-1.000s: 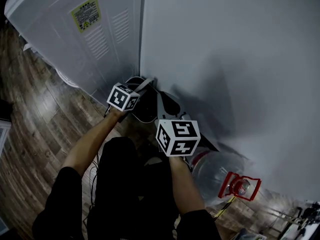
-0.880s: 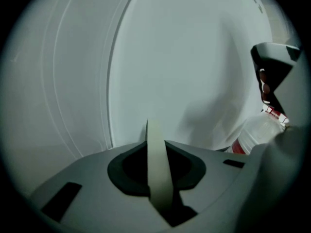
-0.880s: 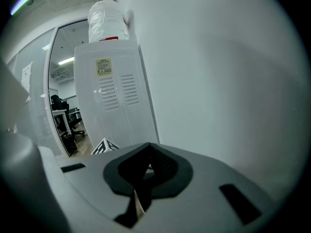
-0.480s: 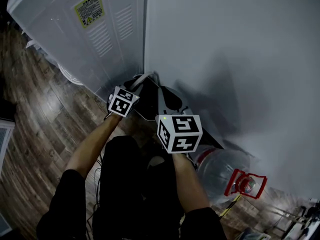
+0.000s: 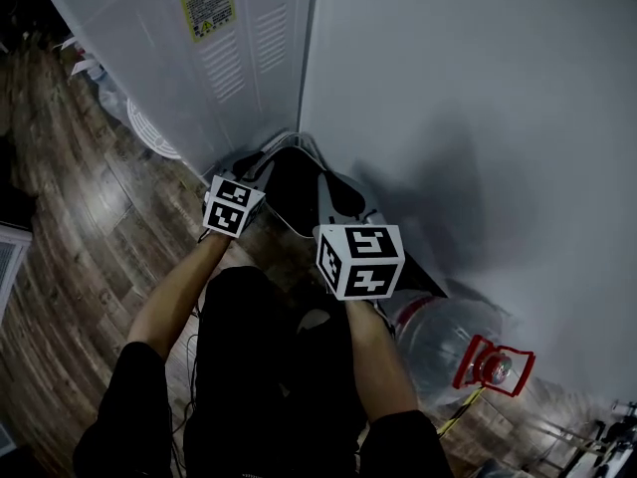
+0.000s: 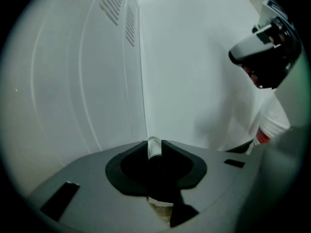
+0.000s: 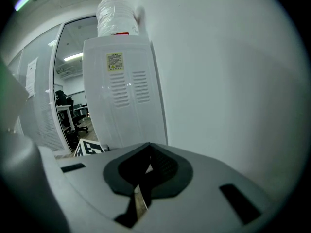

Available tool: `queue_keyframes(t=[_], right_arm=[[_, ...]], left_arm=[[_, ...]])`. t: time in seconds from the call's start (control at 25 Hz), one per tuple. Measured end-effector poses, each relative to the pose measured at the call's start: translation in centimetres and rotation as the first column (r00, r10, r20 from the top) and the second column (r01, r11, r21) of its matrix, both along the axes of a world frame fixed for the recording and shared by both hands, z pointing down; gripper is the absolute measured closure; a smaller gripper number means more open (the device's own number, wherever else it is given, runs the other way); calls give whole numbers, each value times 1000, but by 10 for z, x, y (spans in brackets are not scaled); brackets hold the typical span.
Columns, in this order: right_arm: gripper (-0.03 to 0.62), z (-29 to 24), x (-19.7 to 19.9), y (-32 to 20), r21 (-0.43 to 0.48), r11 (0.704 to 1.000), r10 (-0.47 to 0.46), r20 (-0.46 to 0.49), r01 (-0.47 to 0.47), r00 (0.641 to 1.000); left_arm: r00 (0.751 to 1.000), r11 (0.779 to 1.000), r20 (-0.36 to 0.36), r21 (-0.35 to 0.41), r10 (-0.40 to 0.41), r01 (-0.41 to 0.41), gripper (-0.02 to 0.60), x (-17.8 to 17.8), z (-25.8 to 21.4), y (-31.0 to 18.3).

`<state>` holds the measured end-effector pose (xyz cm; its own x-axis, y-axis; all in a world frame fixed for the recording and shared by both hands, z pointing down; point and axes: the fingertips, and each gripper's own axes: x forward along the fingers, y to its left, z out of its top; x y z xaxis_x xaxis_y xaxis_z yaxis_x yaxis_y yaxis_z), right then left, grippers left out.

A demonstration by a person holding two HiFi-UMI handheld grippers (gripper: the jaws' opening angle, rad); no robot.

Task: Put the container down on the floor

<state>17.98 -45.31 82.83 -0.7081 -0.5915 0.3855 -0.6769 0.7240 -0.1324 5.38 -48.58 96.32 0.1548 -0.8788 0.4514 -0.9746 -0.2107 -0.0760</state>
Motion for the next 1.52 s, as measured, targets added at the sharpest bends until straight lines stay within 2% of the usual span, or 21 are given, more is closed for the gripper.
queue_keyframes(t=[0.36, 0.52, 0.84, 1.04, 1.24, 1.32, 1.44, 1.52], right_arm=[[585, 0, -18, 4, 18, 999, -34, -14, 34, 999], [585, -2, -25, 6, 38, 998, -45, -16, 45, 999], [585, -7, -28, 1, 74, 997, -23, 29, 21, 999], [585, -6, -21, 7, 79, 997, -11, 24, 9, 1000], [585, -6, -7, 8, 66, 996, 63, 26, -65, 998], [585, -12, 4, 15, 59, 994, 89, -13, -88, 996], [585, -38, 16, 37, 44, 997, 71, -83, -68, 994], [585, -65, 18, 44, 34, 998, 53, -93, -50, 994]], left_arm=[[996, 998, -77, 57, 38, -34, 566, 0, -27, 6], [990, 996, -129, 77, 54, -44, 568, 8, -36, 8], [988, 987, -142, 154, 63, -41, 568, 16, -70, 14], [986, 983, -156, 179, 62, -34, 568, 22, -95, 22], [983, 987, -172, 158, 58, -31, 568, 29, -118, 29], [981, 992, -186, 124, 48, -25, 568, 32, -129, 40], [979, 998, -203, 62, 33, -21, 568, 37, -151, 63], [980, 999, -198, 44, 27, -19, 568, 36, -176, 69]])
